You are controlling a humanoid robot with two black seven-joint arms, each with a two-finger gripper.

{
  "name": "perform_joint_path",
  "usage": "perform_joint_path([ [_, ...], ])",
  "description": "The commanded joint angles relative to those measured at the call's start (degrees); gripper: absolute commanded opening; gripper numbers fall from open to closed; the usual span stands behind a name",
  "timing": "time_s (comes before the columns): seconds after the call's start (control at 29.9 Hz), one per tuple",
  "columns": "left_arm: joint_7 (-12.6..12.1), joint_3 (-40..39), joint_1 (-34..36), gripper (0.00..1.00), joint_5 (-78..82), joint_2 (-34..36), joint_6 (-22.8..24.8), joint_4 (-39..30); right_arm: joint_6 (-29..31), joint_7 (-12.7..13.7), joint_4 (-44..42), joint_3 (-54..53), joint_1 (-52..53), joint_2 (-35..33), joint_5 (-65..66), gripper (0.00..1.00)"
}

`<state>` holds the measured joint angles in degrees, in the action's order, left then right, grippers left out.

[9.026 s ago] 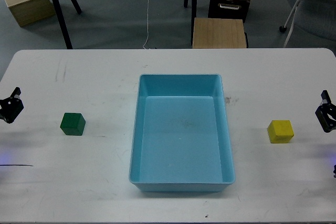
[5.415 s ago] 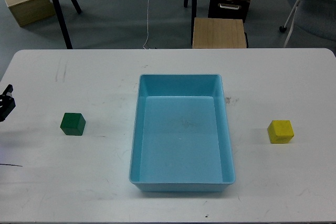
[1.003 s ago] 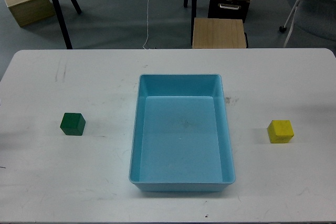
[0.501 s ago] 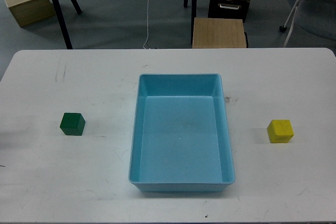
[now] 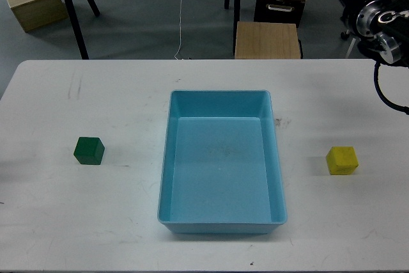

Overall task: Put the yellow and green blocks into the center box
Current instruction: 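Raise the right gripper and move it above the yellow cube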

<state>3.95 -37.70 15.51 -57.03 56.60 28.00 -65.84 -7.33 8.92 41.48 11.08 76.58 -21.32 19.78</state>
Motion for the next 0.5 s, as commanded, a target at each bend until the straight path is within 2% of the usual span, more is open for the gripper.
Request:
perform_joint_path([
  [0.0, 0.0, 0.0, -0.1, 1.0, 0.9, -0.3, 0.0, 0.3, 0.0, -0.1, 3.1, 8.8, -0.2, -0.3, 4.1, 0.99],
  [0.2, 0.0, 0.0, 0.1, 1.0, 2.0, -0.5, 0.0, 0.3, 0.4, -0.9, 11.8, 13.0, 5.1, -7.2, 18.6, 0.99],
  [0.27, 0.0, 0.0, 0.0, 1.0, 2.0, -0.3, 0.0, 0.3, 0.4, -2.2, 14.4, 15.7, 7.5, -8.1, 20.7, 0.99],
  [0.47, 0.0, 0.0, -0.1, 1.0, 2.0, -0.2, 0.0, 0.6, -0.1, -6.5, 17.7, 32.7, 18.2, -8.1, 27.3, 0.99],
])
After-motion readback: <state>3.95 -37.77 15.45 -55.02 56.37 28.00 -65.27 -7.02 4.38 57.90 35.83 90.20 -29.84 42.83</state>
